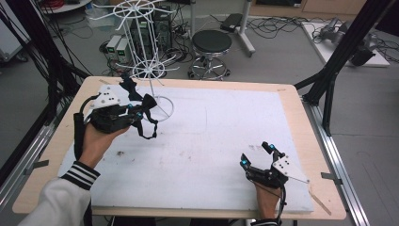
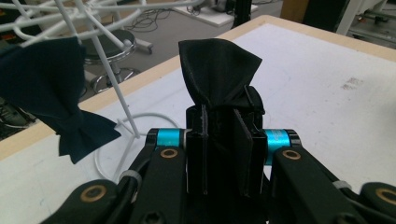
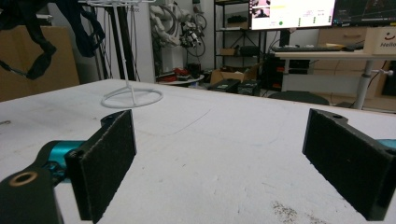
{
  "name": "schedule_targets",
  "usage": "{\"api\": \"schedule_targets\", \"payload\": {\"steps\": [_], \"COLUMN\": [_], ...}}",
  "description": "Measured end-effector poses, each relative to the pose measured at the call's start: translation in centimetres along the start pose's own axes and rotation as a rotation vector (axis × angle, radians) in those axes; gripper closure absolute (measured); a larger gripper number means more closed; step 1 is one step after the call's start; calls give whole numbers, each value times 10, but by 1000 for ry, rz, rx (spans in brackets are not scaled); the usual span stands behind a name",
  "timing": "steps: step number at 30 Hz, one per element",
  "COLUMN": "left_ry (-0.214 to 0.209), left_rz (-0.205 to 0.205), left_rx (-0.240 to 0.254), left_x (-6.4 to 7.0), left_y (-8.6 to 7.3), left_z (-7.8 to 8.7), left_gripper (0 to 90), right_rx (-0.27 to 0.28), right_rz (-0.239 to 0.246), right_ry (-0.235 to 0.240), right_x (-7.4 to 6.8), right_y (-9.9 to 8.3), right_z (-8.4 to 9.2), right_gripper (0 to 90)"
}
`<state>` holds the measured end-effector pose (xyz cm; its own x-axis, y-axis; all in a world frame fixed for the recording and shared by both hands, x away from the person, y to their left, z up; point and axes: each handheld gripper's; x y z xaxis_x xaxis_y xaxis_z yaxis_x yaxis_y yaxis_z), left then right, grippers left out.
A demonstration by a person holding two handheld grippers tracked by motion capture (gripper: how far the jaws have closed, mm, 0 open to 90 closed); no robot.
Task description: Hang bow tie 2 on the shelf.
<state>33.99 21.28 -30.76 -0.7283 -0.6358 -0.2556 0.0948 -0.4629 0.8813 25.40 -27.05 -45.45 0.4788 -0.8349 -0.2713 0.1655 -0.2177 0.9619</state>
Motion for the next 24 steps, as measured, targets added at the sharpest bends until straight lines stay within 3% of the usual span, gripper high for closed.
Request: {"api": "schedule_targets", "payload": {"steps": [14,24], "left_ry": [54,76], "left_rz": [0,-6], "left_rx": [56,69], "left_x": [-15,-22], "left_y": [16,29], "left_z": [21,22], "left_gripper": [763,763], "right_rx": [1,0], "right_rz": [-1,0], "right_ry": [0,1], "right_x": [0,0], "right_y": [0,0], "right_z": [0,0], "right_gripper": [90,90]}}
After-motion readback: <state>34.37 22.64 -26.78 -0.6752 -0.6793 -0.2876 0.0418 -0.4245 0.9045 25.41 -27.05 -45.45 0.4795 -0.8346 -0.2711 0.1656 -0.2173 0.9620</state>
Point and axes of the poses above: each handheld gripper's, and its own axes: z roughly backward along the jaws, y roughly out of its top, x roughly to its right, and after that the axes turned 13 degrees about -z, right-handed
